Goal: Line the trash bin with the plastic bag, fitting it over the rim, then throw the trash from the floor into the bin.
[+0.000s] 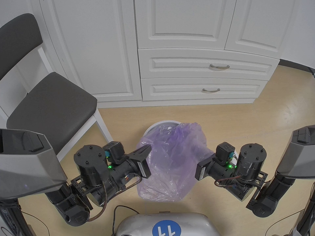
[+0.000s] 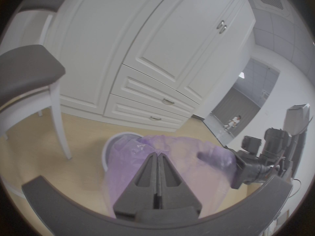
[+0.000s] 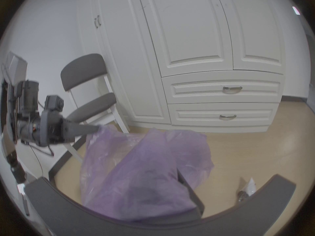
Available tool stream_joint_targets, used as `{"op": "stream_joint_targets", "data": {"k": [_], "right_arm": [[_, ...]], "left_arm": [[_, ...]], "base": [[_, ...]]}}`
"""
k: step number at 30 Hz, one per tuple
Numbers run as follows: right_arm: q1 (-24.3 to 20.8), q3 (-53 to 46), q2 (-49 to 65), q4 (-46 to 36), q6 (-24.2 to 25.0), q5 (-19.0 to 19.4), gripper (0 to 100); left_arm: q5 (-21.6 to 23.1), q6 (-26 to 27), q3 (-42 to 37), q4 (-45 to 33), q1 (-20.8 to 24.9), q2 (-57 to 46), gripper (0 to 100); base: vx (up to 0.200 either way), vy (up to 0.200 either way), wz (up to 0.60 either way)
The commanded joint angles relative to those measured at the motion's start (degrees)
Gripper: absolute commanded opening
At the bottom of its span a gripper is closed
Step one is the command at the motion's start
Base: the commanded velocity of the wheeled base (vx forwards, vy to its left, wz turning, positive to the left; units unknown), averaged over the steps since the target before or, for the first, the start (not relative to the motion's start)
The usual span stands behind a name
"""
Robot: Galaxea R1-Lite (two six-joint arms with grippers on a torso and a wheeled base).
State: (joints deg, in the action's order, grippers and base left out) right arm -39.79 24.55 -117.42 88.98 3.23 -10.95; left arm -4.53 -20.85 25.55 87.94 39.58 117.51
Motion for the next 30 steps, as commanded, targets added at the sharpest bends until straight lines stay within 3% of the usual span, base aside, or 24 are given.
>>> {"op": "stream_joint_targets", "data": {"k": [1, 8, 15, 16, 30], "right_arm": [[-2.05, 4.01, -1.41, 1.02, 4.15, -0.04, 0], [-2.31, 10.16, -5.63, -0.12, 12.06, -0.3, 0], [-1.17, 13.33, -8.44, -4.69, 14.44, -0.57, 0], [-0.46, 13.5, -9.05, -4.69, 14.52, -0.57, 0], [0.42, 16.14, -11.34, -4.87, 15.31, -0.74, 0]], "left_arm": [[1.81, -0.07, 0.38, 0.04, 4.19, 1.85, 0], [1.72, -0.34, 0.2, 0.12, 6.38, 4.84, 0], [1.72, -0.42, -0.68, 0.12, 6.3, 4.31, 0], [1.72, -0.42, -0.94, 0.12, 6.12, 4.05, 100], [2.16, -0.51, -2.88, 0.12, 7.09, 3.61, 100]], "base": [[0.0, 0.0, 0.0], [0.0, 0.0, 0.0], [0.0, 0.0, 0.0], [0.0, 0.0, 0.0], [0.0, 0.0, 0.0]]}}
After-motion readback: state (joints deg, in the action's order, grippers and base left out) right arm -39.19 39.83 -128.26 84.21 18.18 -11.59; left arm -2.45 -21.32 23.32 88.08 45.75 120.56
